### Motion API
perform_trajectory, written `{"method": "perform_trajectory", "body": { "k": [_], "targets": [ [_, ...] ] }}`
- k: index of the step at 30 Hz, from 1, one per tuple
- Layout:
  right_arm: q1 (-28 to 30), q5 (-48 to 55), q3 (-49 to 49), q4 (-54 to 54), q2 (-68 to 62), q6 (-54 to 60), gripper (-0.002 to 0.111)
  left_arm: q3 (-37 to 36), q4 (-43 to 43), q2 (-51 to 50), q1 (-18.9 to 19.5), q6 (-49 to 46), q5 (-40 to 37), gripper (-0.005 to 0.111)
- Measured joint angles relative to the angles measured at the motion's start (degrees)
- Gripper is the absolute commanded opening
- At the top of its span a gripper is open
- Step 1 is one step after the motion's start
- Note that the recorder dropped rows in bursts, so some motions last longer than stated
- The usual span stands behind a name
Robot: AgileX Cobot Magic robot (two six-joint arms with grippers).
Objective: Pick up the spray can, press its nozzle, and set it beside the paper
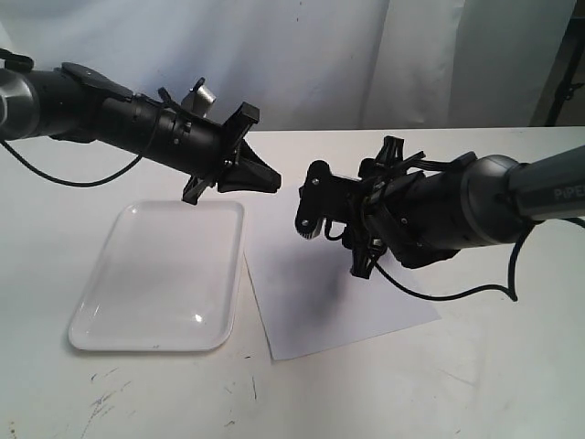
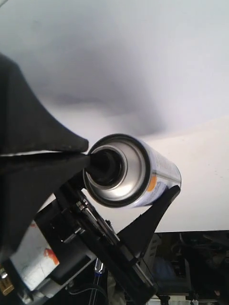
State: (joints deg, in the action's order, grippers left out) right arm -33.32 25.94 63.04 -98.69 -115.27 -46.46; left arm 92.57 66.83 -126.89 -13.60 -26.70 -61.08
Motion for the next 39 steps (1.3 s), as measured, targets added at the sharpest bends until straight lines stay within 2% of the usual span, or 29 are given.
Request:
{"method": "perform_trajectory", "body": {
  "k": [9,16,34,39],
  "targets": [
    [0.0,0.0,0.0,0.0,0.0,-0.12,0.0,0.0,-0.61,0.0,-0.52,0.58,0.7,0.0],
    [0.0,0.0,0.0,0.0,0.0,-0.12,0.0,0.0,-1.45,0.0,-2.49,0.63,1.57,0.0],
    [0.0,0.0,0.0,0.0,0.0,-0.24,0.0,0.26,-1.45,-3.27,-2.49,1.69,2.22,0.0],
    [0.0,0.0,0.0,0.0,0.0,-0.24,0.0,3.03,-1.72,-3.27,-2.49,1.83,1.43,0.0]
  ]
}}
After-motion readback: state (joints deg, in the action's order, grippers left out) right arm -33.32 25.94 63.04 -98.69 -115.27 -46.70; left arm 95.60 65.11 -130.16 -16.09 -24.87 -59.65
